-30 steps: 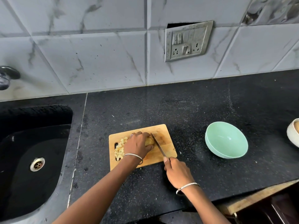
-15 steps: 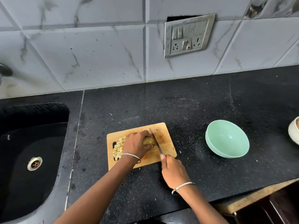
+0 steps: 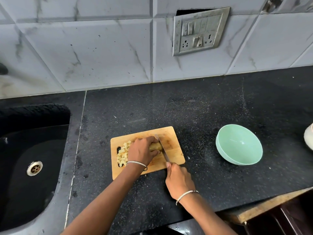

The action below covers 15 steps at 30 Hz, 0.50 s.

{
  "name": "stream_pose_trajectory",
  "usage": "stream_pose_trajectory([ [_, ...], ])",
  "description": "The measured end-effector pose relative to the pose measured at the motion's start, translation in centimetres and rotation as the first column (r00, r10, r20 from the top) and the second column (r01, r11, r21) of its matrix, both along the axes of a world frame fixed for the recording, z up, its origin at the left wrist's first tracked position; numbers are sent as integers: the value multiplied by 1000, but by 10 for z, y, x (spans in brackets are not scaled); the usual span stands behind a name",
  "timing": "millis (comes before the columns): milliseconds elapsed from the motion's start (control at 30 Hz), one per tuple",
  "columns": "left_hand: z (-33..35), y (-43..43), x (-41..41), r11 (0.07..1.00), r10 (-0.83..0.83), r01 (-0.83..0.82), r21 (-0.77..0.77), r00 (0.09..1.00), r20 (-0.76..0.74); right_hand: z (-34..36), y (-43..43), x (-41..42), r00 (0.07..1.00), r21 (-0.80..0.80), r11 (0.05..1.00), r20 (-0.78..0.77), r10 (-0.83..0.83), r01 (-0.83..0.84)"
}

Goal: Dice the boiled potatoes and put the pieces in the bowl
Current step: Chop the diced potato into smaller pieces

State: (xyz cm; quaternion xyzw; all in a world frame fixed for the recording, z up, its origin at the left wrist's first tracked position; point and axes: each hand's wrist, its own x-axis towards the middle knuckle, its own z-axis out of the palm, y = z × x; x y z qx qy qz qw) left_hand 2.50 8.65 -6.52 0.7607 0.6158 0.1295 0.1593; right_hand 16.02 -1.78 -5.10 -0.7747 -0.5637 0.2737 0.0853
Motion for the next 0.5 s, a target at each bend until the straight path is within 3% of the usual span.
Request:
stream_pose_trajectory([
  [200, -2, -2, -2, 1000, 2, -3, 23, 1000, 18, -2, -1, -9, 991, 15, 1000, 132, 24, -26],
  [500, 4, -6, -3, 1000, -10, 10, 23, 1000, -7, -4, -4, 5, 997, 0, 1000, -78, 24, -25],
])
